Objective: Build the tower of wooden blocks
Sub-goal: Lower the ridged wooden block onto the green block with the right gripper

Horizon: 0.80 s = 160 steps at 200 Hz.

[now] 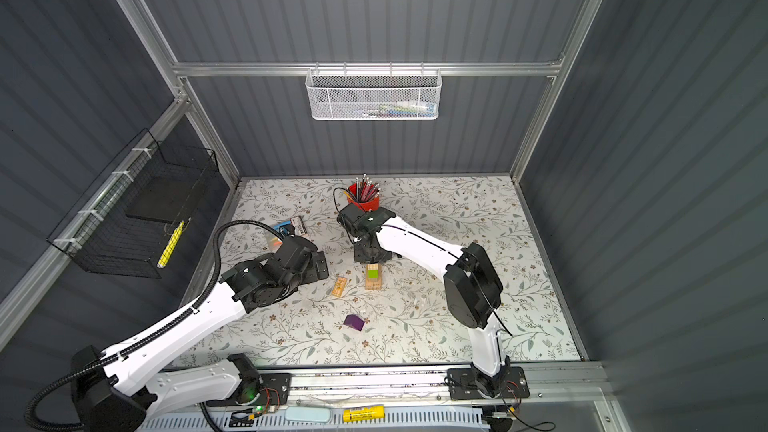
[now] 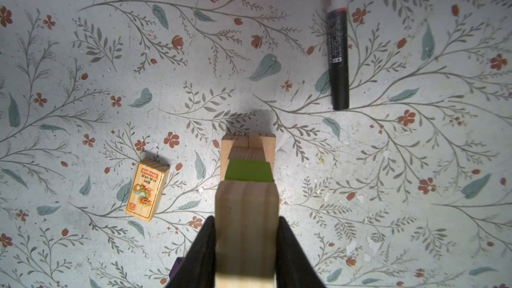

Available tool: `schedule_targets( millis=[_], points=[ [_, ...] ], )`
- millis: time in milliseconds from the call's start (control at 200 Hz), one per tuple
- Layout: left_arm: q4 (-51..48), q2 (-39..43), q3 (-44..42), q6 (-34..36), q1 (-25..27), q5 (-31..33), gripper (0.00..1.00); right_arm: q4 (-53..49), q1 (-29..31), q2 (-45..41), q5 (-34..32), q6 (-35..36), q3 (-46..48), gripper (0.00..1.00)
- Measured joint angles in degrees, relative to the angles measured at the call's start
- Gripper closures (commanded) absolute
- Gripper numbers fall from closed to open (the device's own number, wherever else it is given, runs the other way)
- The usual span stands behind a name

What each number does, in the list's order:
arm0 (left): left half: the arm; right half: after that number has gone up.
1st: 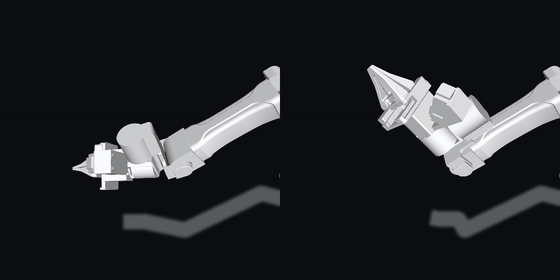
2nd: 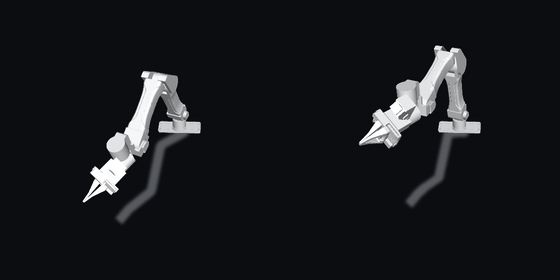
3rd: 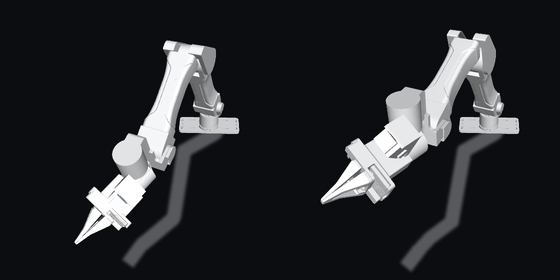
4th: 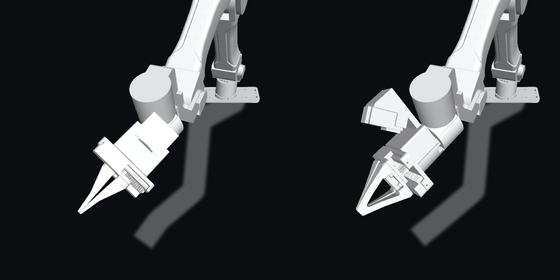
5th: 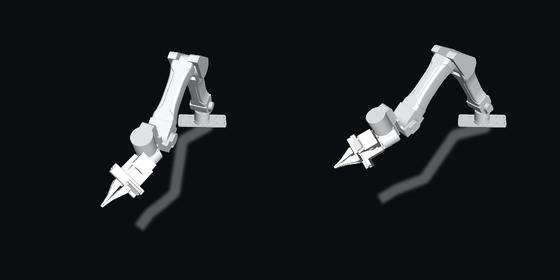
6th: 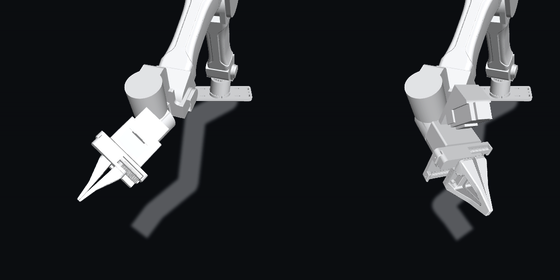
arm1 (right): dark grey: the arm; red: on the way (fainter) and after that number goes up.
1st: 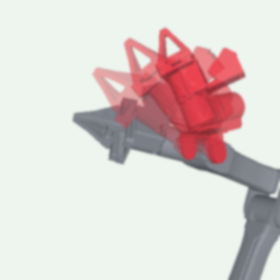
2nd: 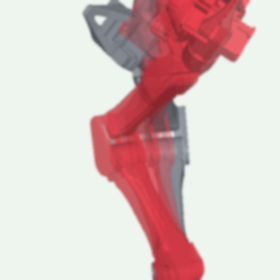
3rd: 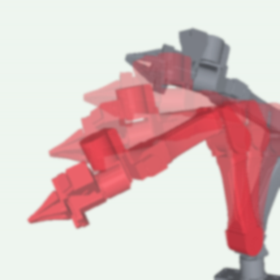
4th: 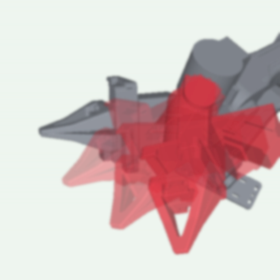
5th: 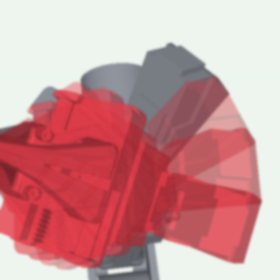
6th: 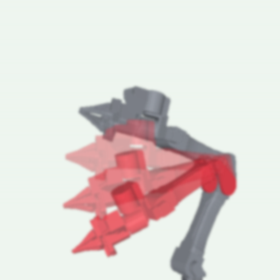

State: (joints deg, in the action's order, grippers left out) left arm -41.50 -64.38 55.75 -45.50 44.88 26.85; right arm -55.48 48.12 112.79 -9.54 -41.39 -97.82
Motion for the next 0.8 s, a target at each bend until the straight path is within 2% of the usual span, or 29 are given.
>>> schedule_targets(
  millis=[800],
  points=[
    [0.00, -0.02, 0.00, 0.00, -0.11, 0.00, 0.00, 1.18, 0.00, 0.31, 0.13, -0.57, 0.92, 0.68]
  ],
)
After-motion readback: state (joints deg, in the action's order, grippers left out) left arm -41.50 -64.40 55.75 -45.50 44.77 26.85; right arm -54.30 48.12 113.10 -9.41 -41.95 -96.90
